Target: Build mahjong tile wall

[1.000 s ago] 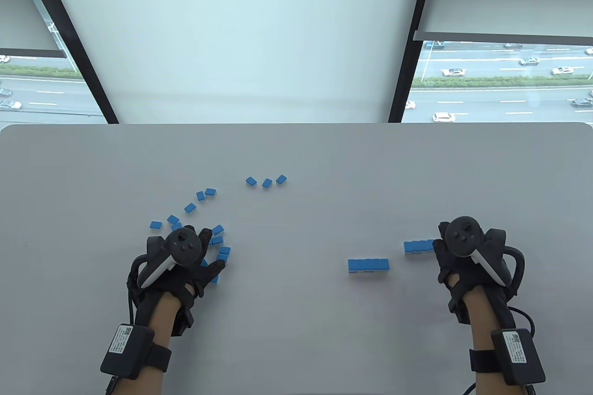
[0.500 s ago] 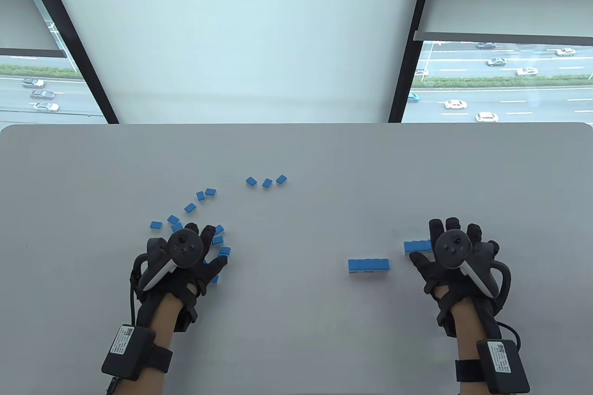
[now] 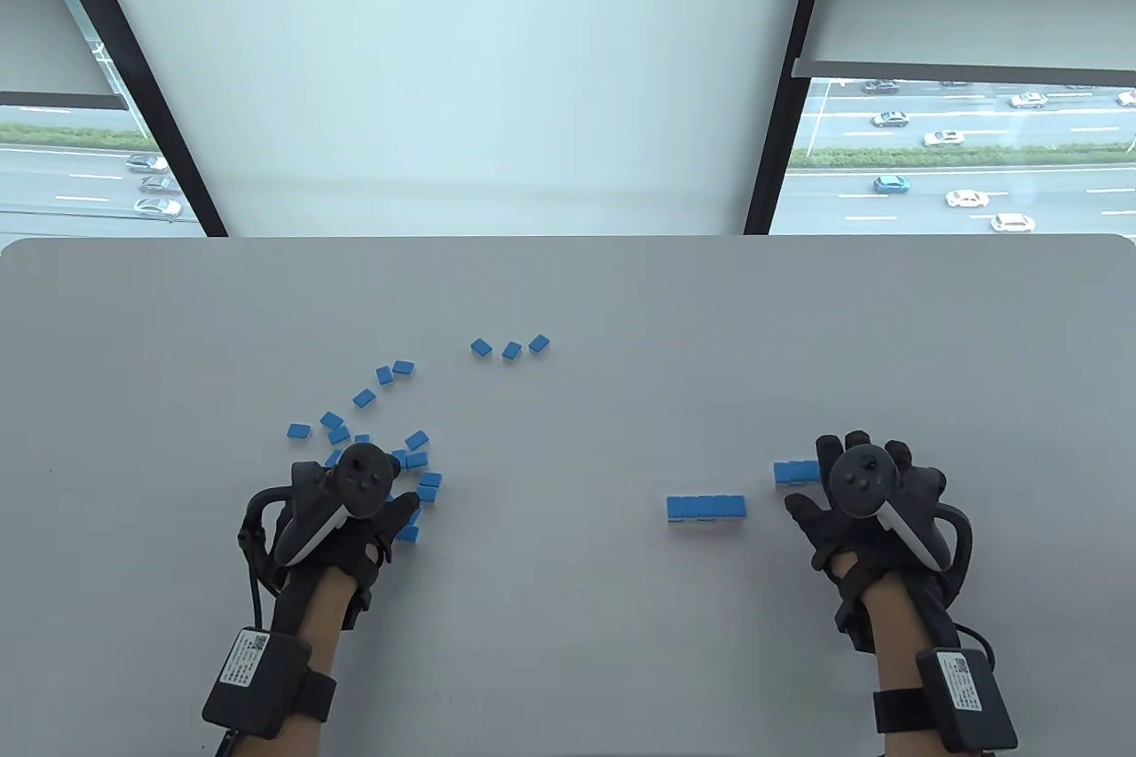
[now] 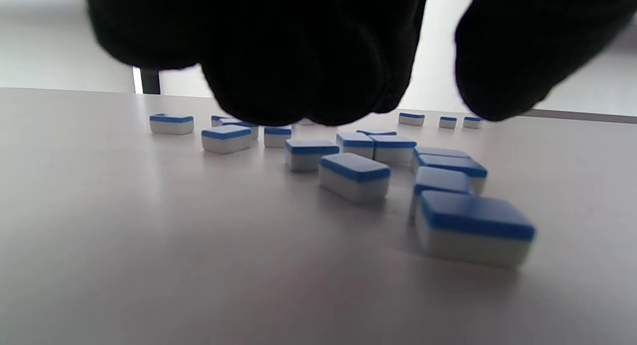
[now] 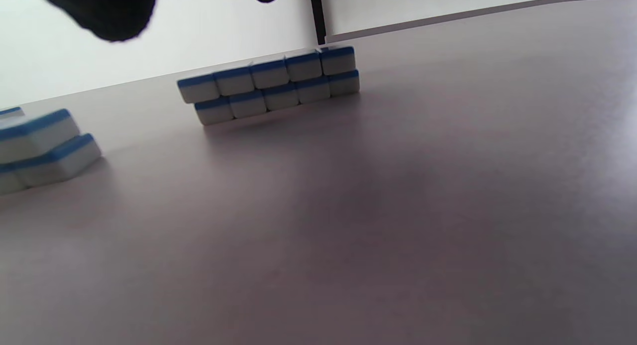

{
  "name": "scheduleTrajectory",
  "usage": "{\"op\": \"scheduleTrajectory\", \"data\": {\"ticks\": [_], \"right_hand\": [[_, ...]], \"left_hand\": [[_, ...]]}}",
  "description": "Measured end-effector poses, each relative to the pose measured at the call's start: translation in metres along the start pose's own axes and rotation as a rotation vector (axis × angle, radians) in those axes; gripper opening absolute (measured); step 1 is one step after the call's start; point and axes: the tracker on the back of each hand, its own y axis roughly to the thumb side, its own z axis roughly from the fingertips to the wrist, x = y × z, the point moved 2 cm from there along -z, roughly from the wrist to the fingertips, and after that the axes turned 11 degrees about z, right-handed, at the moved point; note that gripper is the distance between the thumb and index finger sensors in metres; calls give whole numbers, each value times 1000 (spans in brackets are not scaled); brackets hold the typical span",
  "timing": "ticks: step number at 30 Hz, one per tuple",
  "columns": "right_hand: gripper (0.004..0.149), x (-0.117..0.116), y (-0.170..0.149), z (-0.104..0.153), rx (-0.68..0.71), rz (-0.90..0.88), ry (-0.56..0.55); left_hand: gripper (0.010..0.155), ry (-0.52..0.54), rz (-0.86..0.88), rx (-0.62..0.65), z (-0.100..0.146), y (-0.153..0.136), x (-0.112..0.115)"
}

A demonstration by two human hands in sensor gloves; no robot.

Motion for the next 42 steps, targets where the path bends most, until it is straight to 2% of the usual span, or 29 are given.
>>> {"op": "scheduleTrajectory", "data": {"ticks": [5, 12, 20, 26, 28, 38, 42], "right_hand": [[80, 2, 0, 1, -1, 6, -11], [79, 2, 0, 2, -12, 30, -11], [79, 2, 0, 3, -12, 32, -10], [79, 2, 0, 3, -9, 34, -10], [79, 2, 0, 3, -9, 35, -12], [79, 1, 1, 2, -5, 38, -11], [79, 2, 1, 2, -3, 41, -11]], "left_hand": [[62, -48, -86, -32, -3, 9, 14], [54, -66, -95, -54, -4, 12, 16], [58, -97, -103, -78, 2, 10, 14], [67, -108, -176, -107, 4, 17, 15], [66, -109, -191, -103, 4, 20, 15], [63, -214, -141, -87, 8, 21, 21], [61, -222, -122, -62, 9, 16, 21]]}}
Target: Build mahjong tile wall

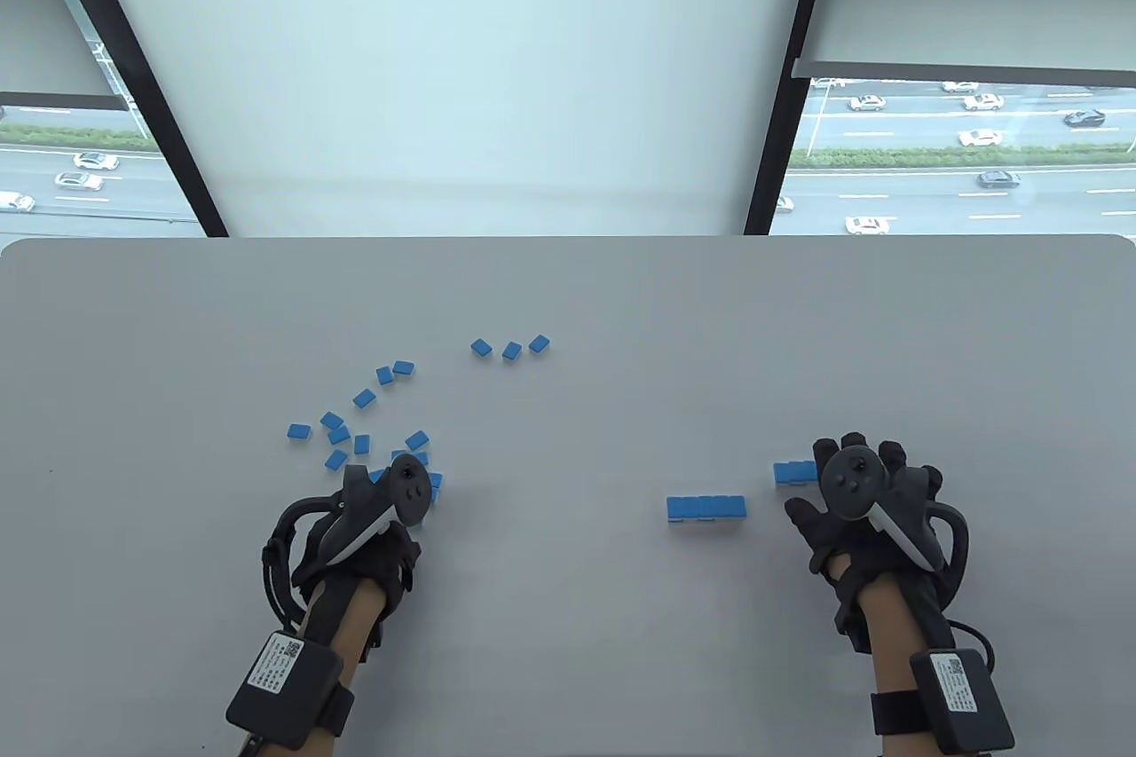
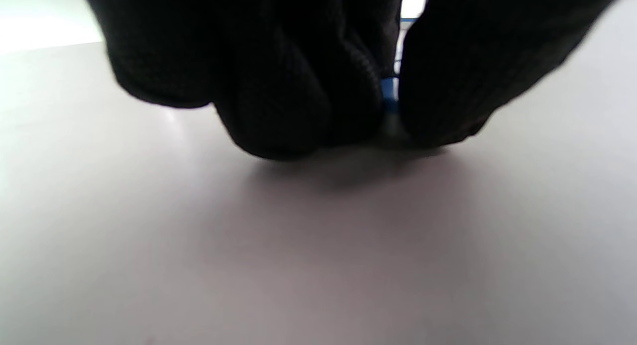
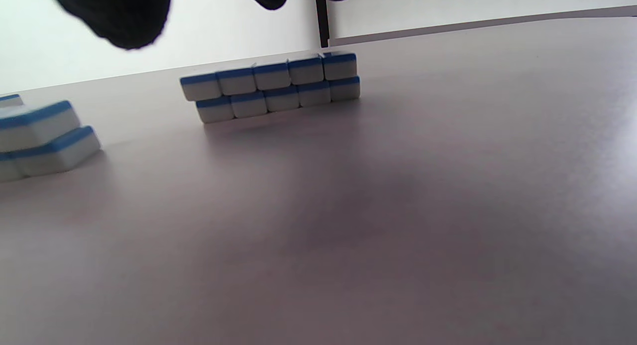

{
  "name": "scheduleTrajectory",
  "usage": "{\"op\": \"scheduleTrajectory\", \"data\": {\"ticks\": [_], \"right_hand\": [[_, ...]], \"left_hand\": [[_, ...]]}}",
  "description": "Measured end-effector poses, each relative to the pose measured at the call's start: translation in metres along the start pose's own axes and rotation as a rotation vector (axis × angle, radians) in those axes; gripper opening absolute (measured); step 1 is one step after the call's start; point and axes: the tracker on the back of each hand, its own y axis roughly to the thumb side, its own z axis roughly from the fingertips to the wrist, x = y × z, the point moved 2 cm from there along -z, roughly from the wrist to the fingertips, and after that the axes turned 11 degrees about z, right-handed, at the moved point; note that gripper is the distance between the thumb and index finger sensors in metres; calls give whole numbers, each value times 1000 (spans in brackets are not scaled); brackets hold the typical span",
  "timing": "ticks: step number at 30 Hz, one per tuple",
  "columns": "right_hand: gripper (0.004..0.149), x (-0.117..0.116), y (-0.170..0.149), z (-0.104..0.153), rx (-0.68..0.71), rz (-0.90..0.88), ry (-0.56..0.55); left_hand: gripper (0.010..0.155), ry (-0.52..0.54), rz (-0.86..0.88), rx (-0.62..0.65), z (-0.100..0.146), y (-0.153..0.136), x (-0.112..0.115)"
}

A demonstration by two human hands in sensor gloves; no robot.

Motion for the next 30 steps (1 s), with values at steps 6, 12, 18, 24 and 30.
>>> {"op": "scheduleTrajectory", "data": {"ticks": [6, 12, 18, 24, 30], "right_hand": [[79, 0, 0, 0, 2, -3, -6], [79, 1, -1, 0, 1, -4, -14], [79, 1, -1, 0, -4, -2, -14], [79, 1, -1, 1, -3, 3, -13], [80, 1, -1, 1, 7, -7, -14]], "left_hand": [[62, -9, -16, -11, 5, -4, -15], [62, 121, 47, 139, 15, 36, -54], [62, 206, -7, 384, 15, 119, -58], [61, 134, -98, 456, -2, 172, -30], [58, 39, -125, 453, -18, 178, 6]]}}
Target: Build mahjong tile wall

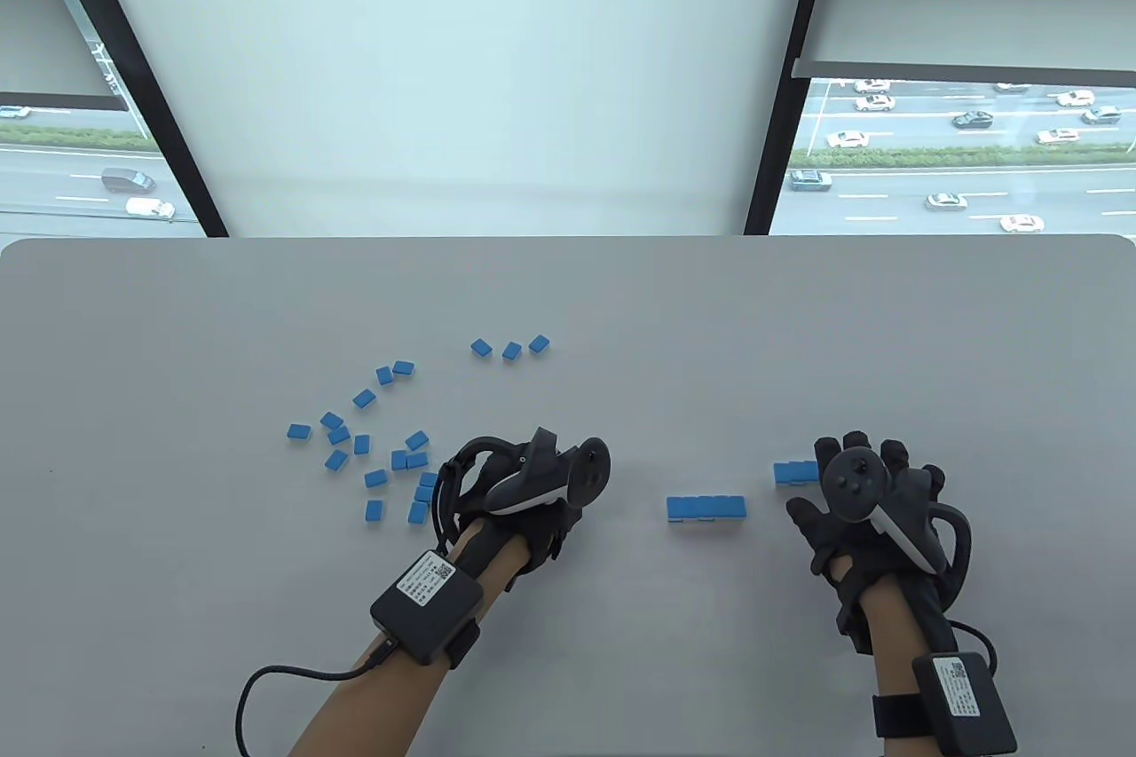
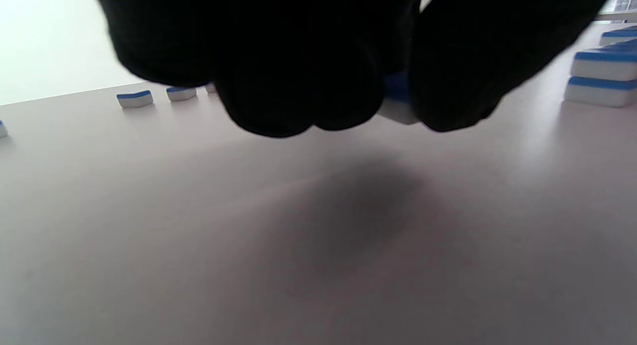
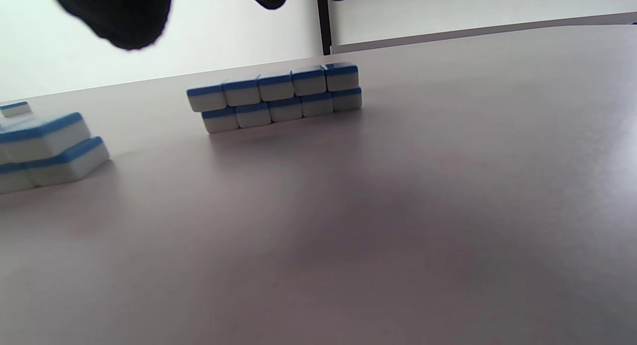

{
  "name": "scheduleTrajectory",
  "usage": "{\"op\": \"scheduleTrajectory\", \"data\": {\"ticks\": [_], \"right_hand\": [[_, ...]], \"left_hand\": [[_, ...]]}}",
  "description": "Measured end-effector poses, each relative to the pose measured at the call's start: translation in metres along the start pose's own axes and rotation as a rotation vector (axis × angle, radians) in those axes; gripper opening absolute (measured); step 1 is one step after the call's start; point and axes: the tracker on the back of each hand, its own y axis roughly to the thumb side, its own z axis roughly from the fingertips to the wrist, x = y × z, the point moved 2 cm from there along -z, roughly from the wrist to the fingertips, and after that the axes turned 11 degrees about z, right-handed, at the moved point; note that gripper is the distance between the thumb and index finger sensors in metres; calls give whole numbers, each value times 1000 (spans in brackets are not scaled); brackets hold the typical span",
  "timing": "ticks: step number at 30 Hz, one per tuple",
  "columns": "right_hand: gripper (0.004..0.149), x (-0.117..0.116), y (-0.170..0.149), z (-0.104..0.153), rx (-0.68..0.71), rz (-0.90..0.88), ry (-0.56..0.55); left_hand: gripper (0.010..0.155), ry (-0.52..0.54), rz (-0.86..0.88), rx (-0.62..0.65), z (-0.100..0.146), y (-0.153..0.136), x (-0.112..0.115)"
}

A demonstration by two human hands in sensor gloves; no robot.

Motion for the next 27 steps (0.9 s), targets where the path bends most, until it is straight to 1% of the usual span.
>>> {"op": "scheduleTrajectory", "data": {"ticks": [2, 3, 6, 8, 9, 12, 16, 19, 20, 22, 23, 25, 27], "right_hand": [[80, 0, 0, 0, 1, -2, -1], [80, 0, 0, 0, 0, 2, -2], [79, 0, 0, 0, 0, -3, 0], [80, 0, 0, 0, -1, 1, -1], [80, 0, 0, 0, -1, 1, -1], [80, 0, 0, 0, -2, 7, -3], [80, 1, 0, 0, -6, 23, -5], [80, 1, 0, 1, -9, 25, -10], [80, 1, 0, 1, -9, 24, -11], [79, 2, 0, 1, -12, 27, -12], [80, 1, 0, 1, -13, 28, -12], [80, 1, 0, 1, -15, 28, -11], [79, 1, 0, 2, -16, 30, -9]], "left_hand": [[57, -19, 17, -7, 1, -2, 7], [57, 20, 58, 3, 2, -2, 7], [62, -10, 54, -6, 3, -6, 6], [67, -24, 73, -12, 5, -11, 1], [69, -5, 90, -14, 7, -14, -5], [69, 110, 141, -39, 20, -28, -30], [65, 285, 194, -155, 42, -61, -67], [63, 361, 253, -239, 55, -86, -83], [62, 384, 291, -277, 60, -98, -86], [60, 388, 314, -361, 63, -118, -83], [59, 380, 310, -390, 63, -124, -81], [58, 337, 290, -470, 61, -137, -69], [58, 260, 254, -538, 55, -148, -50]]}}
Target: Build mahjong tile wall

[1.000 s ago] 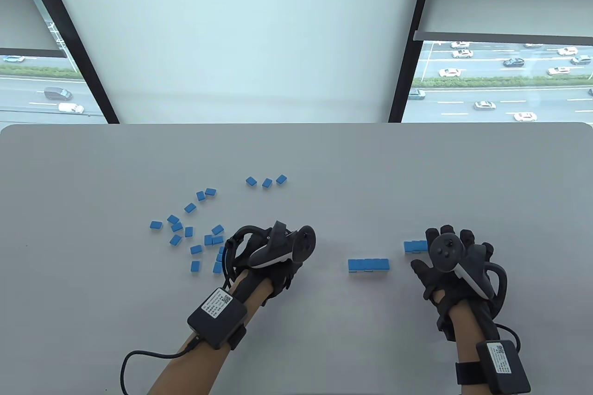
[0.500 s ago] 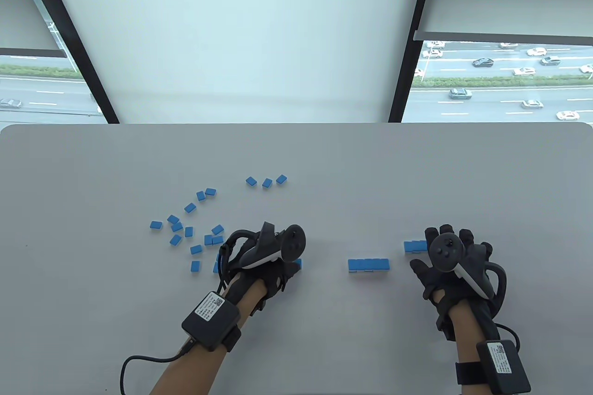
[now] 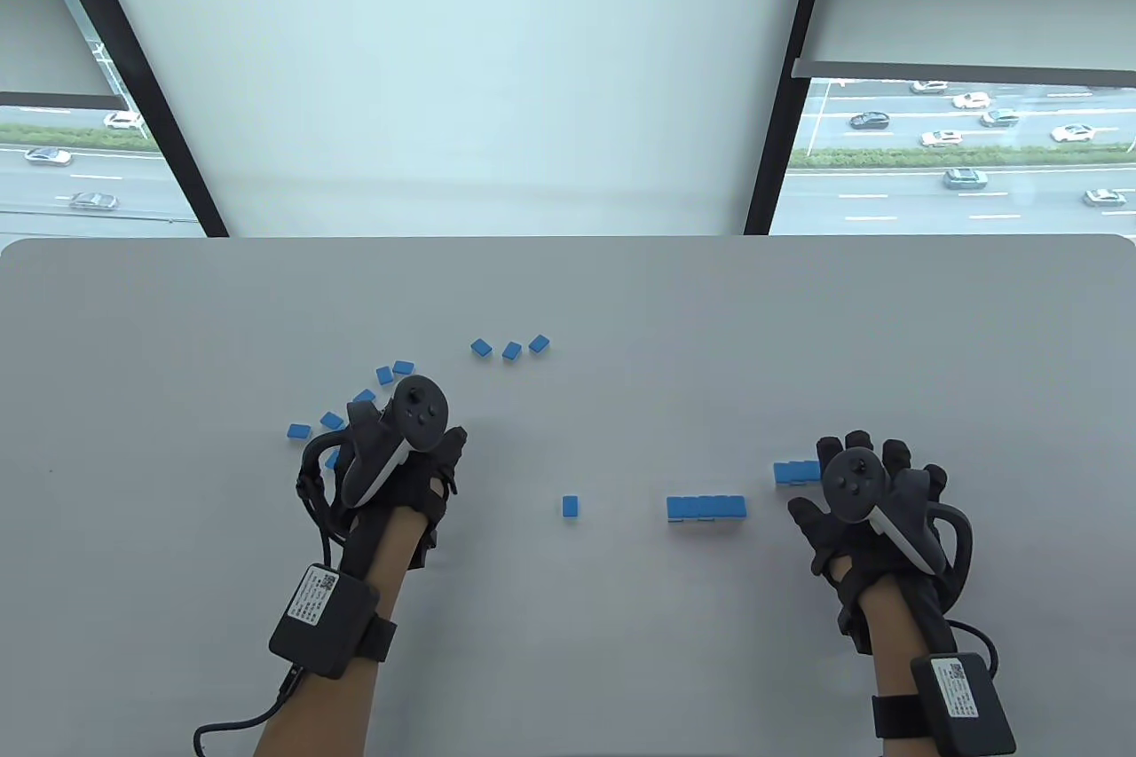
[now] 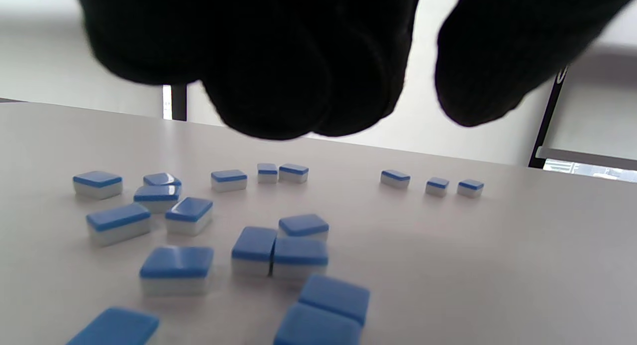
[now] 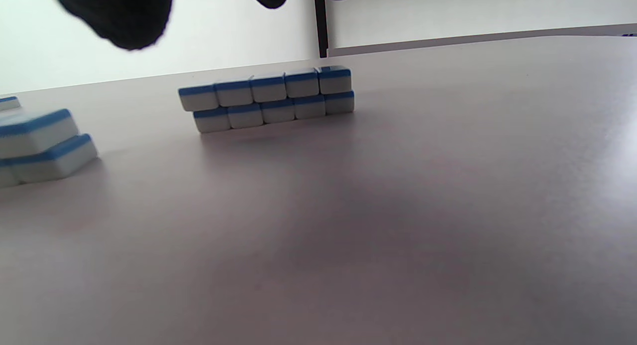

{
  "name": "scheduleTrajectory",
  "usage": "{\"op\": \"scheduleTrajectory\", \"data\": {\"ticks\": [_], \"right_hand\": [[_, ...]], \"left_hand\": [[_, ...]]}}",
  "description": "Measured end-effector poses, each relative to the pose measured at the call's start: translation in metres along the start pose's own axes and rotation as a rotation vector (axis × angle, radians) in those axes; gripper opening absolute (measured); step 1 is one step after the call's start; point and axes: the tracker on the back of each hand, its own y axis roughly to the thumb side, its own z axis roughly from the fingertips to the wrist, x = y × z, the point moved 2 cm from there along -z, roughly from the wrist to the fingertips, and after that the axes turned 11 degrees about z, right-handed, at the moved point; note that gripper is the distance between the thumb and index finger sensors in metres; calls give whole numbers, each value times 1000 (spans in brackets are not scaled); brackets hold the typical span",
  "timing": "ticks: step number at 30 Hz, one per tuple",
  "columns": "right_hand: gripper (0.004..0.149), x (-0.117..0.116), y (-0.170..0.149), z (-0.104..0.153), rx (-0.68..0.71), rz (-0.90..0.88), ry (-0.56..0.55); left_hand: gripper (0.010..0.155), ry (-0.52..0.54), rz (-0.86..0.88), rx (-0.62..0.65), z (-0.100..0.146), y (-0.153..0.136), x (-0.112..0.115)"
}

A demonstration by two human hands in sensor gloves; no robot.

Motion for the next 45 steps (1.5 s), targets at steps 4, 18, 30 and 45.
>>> {"op": "scheduleTrajectory", "data": {"ticks": [4, 18, 30, 45], "right_hand": [[79, 0, 1, 0, 1, 4, 1], [79, 0, 3, 0, 11, 7, 1], [79, 0, 5, 1, 17, 14, 6], [79, 3, 6, 3, 17, 13, -9]], "left_hand": [[57, -96, -109, -86, -5, -10, 28], [61, -114, -291, -97, -1, 4, 48], [58, -132, -307, -56, 1, 5, 49], [60, -71, -193, 380, 30, 63, 50]]}}
